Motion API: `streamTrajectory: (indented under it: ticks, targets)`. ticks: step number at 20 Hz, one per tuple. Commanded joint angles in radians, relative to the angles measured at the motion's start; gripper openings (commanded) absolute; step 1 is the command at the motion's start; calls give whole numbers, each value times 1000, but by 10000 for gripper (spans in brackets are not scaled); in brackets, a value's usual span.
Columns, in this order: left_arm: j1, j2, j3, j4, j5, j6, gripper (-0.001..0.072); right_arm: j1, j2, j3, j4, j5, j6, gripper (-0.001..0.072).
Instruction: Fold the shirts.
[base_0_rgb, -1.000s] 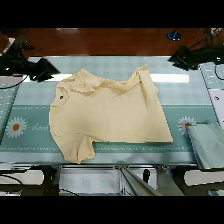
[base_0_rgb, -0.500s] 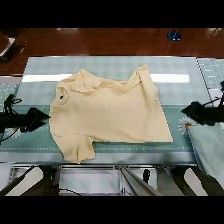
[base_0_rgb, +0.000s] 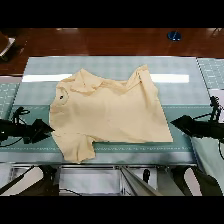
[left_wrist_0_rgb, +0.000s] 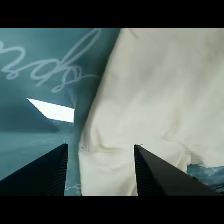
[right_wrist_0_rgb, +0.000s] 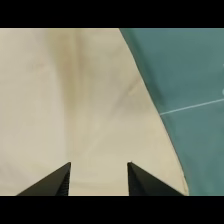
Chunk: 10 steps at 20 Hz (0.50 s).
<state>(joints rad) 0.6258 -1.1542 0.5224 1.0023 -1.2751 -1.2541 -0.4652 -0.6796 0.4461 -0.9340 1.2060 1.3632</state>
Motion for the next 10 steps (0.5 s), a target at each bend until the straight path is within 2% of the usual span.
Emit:
streamTrajectory:
  ticks: [1, 5, 6, 7, 8, 10]
  targets:
    - [-4, -60, -10, -72, 6, 42, 507, 0, 7, -8, 13, -8, 4, 413]
    - [-93, -124, -16, -74, 35, 73, 496, -2, 7, -8, 18, -74, 34, 413]
    - [-117, -137, -16, -74, 41, 73, 378, -2, 7, -8, -5, -82, 51, 413]
    - [-132, -143, -15, -75, 48, 73, 119, -2, 7, -8, -47, -75, 69, 413]
    - [-140, -142, -15, -76, 55, 83, 21, -2, 7, -8, -102, -51, 92, 414]
    - [-140, -142, -15, -77, 53, 91, 23, -1, 7, -8, -208, 33, 111, 414]
